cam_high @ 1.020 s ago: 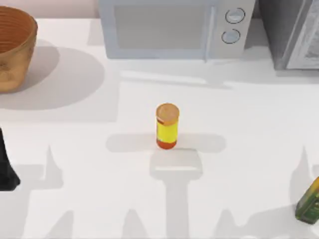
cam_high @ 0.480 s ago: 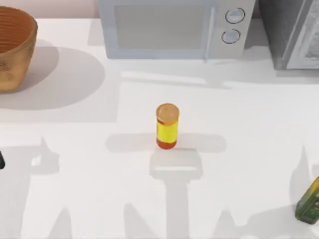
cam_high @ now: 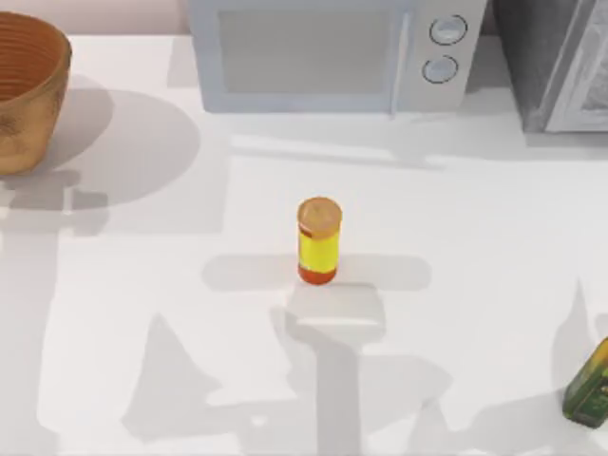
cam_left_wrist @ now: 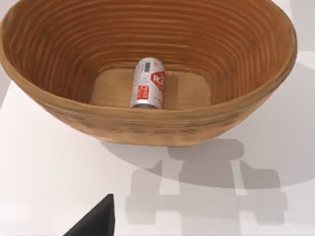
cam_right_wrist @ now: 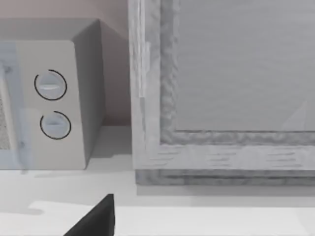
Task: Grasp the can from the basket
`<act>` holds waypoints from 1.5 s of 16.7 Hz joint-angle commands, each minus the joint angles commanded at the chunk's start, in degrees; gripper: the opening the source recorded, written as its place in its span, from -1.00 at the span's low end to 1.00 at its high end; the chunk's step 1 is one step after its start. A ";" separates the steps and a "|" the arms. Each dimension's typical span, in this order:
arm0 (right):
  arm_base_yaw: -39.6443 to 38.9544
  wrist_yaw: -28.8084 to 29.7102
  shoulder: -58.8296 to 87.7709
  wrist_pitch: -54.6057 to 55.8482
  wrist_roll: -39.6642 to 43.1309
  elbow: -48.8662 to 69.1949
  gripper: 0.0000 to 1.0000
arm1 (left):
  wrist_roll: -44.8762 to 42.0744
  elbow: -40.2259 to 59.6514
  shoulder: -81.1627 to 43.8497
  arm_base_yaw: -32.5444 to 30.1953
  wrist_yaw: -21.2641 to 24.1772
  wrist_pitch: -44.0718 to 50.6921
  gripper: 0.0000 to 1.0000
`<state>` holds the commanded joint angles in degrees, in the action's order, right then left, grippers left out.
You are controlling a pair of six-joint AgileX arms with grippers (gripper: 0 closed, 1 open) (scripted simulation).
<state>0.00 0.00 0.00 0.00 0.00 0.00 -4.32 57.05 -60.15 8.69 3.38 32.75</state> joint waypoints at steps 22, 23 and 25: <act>0.00 0.00 0.00 0.00 0.00 0.00 1.00 | -8.83 89.64 -88.66 3.25 2.58 44.41 1.00; 0.00 0.00 0.00 0.00 0.00 0.00 1.00 | -8.83 89.64 -88.66 3.25 2.58 44.41 1.00; 0.00 0.00 0.00 0.00 0.00 0.00 1.00 | -8.79 89.48 -88.75 2.97 2.57 44.32 1.00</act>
<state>0.00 0.00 0.00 0.00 0.00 0.00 -13.10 146.53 -148.90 11.66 5.95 77.07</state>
